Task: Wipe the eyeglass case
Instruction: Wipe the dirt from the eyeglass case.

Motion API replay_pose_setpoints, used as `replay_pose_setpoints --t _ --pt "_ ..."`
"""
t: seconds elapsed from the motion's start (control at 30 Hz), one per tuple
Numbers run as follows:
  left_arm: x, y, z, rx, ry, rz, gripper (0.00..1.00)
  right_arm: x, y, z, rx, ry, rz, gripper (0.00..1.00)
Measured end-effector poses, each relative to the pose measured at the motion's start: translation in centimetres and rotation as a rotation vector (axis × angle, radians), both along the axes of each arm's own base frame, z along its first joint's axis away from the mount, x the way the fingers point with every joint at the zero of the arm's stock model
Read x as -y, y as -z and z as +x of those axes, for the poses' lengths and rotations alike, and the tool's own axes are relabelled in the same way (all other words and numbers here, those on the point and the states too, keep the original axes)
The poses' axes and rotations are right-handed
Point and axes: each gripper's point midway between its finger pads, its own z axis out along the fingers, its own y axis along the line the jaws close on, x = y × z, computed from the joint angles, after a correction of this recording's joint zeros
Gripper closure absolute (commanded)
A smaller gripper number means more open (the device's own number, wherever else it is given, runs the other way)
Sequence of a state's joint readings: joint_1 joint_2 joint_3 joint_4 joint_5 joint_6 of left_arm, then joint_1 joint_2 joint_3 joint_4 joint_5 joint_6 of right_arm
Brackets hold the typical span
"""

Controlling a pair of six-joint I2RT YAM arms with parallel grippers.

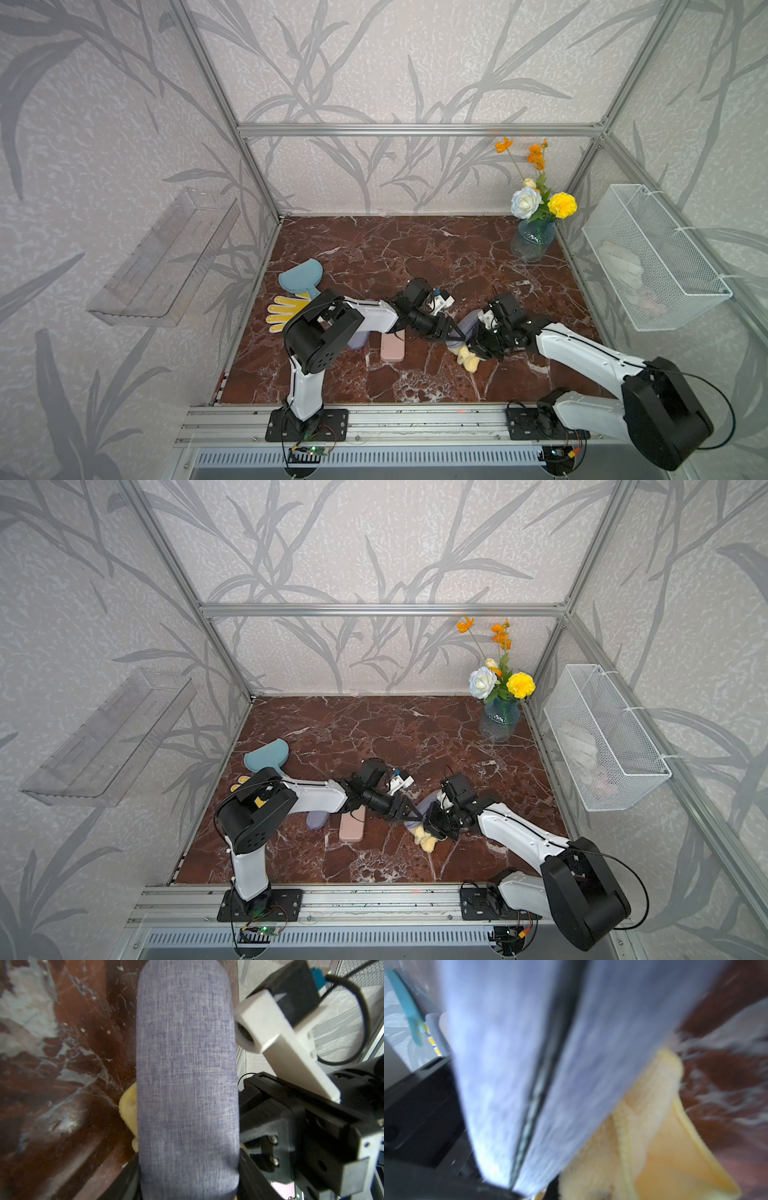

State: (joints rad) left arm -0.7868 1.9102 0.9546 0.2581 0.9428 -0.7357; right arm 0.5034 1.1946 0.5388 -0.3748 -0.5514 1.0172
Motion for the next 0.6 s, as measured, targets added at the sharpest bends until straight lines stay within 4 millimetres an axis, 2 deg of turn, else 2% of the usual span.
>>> replay_pose_setpoints --t 0.13,0.2,0.37,0.47,0.6 --pt "0.2 -0.4 0.5 0.023 -0.008 -0.021 1.0 0.6 -0.3 0.9 0.004 0.051 0.006 1.0" --pt "0.3 -0.6 0.6 0.041 -0.013 -0.032 1.0 1.5 -0.6 2.0 0.003 0.094 0.012 1.0" --pt "-0.4 -0.9 0.4 0.067 -0.028 -0.027 1.0 4.3 -1.9 6.2 0.032 0.222 -0.001 1.0" --pt "-1.0 -0.6 -0.3 0.057 -0.027 -0.015 1.0 5.4 -3.4 9.0 0.092 0.26 -0.01 1.0" --pt "-1.8 0.2 -2.4 0.008 0.013 0.035 1.0 6.0 -6.2 12.9 0.207 0.28 0.015 1.0"
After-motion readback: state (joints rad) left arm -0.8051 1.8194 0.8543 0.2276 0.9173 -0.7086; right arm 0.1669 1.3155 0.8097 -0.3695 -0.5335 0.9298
